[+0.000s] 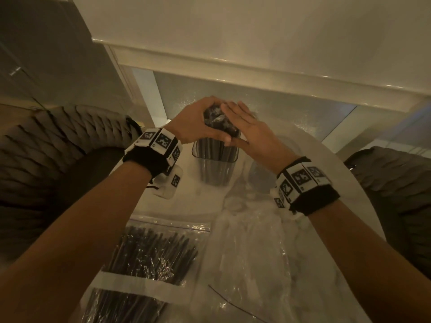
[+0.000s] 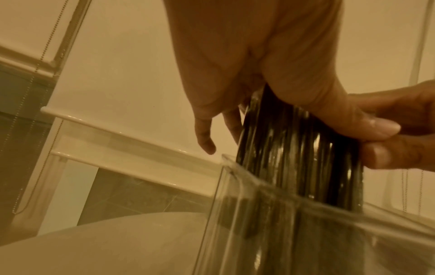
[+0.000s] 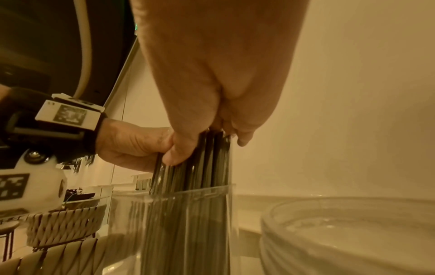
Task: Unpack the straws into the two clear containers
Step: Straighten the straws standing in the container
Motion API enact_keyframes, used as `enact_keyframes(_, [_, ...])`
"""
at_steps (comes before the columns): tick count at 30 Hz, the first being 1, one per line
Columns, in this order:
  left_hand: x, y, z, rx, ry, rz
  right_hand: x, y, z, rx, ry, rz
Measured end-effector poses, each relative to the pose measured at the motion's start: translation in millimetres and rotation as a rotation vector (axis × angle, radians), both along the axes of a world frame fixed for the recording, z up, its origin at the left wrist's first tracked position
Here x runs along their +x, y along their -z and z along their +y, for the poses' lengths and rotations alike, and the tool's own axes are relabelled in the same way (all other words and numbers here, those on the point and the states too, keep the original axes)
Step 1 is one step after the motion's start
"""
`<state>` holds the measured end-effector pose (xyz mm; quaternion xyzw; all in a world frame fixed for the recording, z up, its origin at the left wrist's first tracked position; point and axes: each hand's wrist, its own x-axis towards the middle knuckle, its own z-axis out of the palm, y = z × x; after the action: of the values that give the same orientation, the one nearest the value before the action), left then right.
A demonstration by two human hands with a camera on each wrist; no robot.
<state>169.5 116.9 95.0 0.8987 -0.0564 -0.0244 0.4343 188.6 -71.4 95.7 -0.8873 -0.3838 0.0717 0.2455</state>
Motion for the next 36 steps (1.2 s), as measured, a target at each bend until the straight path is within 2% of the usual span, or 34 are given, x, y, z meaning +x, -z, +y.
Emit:
enact_keyframes(4, [-8.0,-10.1,5.4,-0.003,-0.019,0.012,-6.3,-12.2,-4.5,-0.096,-0.027,-0.025])
enact_keyframes(8, [-25.0,-30.9,12.3,-0.019,-0.069,-0.023,-15.4,-34.5,-13.6,-0.086,0.003,-0.043])
enact_keyframes(11, [-49.8,-47.4,17.5,-0.073,-0.178,-0.093,-27.4,-55.0,-17.3,0.084,0.072,-0.097])
enact_keyframes(15, [-100.2,-52.9,26.3,-0.167,-0.314,-0.226,-68.5,-69.6,-3.1,0.366,0.121,-0.265])
enact_keyframes(17, [-127.0,-36.6,29.6,-0.155,-0.339,-0.193,-99.7,-55.3,13.8,0.349,0.053,-0.155])
enact_keyframes(18, [-140.8,-19.8,31.7,-0.108,-0.344,-0.152,-114.7,-40.7,23.4,0.27,-0.024,-0.055])
enact_keyframes(20, [-165.4,23.4,37.7,0.087,-0.34,0.019,-139.0,1.9,43.9,-0.011,-0.168,0.133])
enact_keyframes(23, [-200.0,93.7,48.6,0.556,-0.292,0.567,-161.7,72.0,63.2,-0.444,-0.204,0.276])
enact_keyframes(24, [-211.6,111.2,50.3,0.642,-0.313,0.711,-167.6,90.2,66.1,-0.542,-0.183,0.309])
enact_keyframes(26, [-230.5,131.4,50.1,0.568,-0.386,0.804,-177.6,114.3,68.7,-0.644,-0.131,0.352])
enact_keyframes(28, [-241.4,138.4,49.0,0.456,-0.459,0.721,-183.6,121.8,70.6,-0.629,-0.093,0.295])
enact_keyframes(30, [-245.1,130.5,49.4,0.449,-0.492,0.644,-183.7,119.3,73.0,-0.581,-0.063,0.275])
enact_keyframes(32, [-244.4,116.4,49.8,0.415,-0.497,0.576,-176.0,106.6,75.0,-0.456,-0.003,0.378])
enact_keyframes(36, [-239.3,68.5,33.9,0.216,-0.475,0.348,-154.6,56.4,76.5,-0.112,0.093,0.589])
